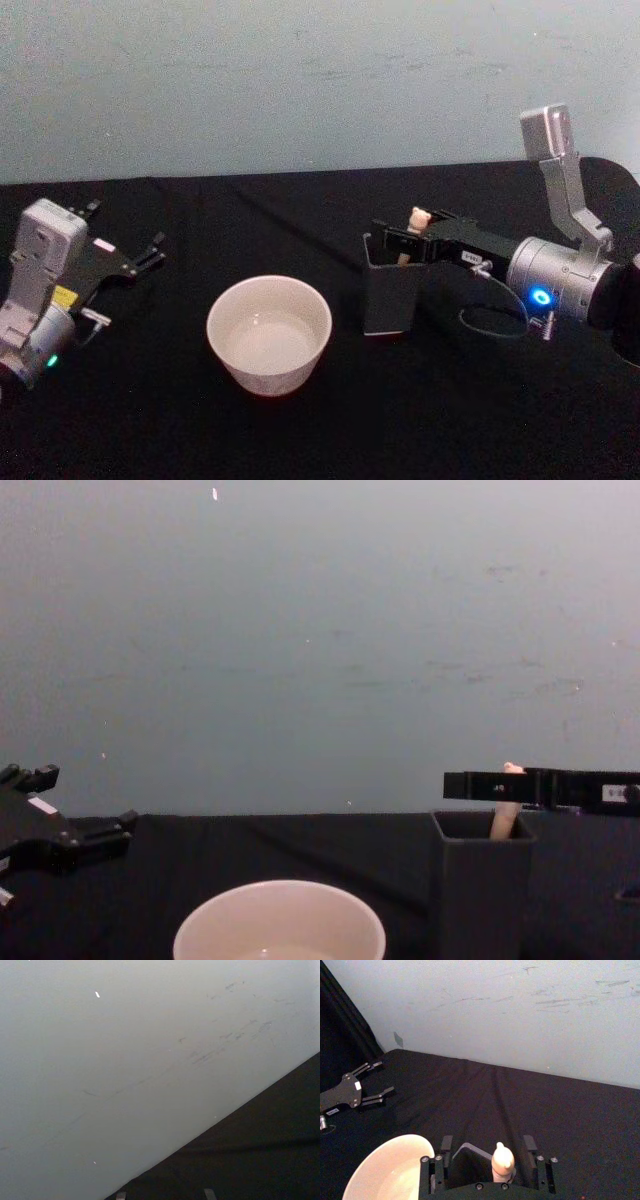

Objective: Pick up the stirring spoon with one hand, stir inside the cup, then place it back in its original position.

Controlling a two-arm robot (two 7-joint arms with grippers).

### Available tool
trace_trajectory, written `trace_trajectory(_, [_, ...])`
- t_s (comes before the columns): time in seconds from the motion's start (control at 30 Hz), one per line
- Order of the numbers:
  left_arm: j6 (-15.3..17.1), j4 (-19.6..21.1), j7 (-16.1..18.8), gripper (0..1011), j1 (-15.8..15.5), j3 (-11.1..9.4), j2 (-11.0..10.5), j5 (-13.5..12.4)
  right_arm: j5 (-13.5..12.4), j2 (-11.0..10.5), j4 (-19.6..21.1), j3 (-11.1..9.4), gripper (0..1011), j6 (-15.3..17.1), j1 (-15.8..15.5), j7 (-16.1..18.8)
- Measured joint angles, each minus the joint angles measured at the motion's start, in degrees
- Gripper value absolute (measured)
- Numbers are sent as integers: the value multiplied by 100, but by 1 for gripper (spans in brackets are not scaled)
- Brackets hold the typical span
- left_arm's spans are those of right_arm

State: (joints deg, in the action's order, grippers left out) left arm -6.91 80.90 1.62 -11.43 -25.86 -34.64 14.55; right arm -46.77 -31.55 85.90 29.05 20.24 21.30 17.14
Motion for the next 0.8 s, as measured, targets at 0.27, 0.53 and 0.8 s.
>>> trace_trajectory(0.27, [0,0,0,1001,0,0,0,0,0,0,-1,0,1003,1,0,0])
trace_trajectory(0.53, [0,0,1,1001,0,0,0,0,57,27,24,-51,1002,-152,-47,-12])
trace_trajectory(0.8, [0,0,0,1001,0,0,0,0,196,239,178,-395,1002,-655,-168,-291])
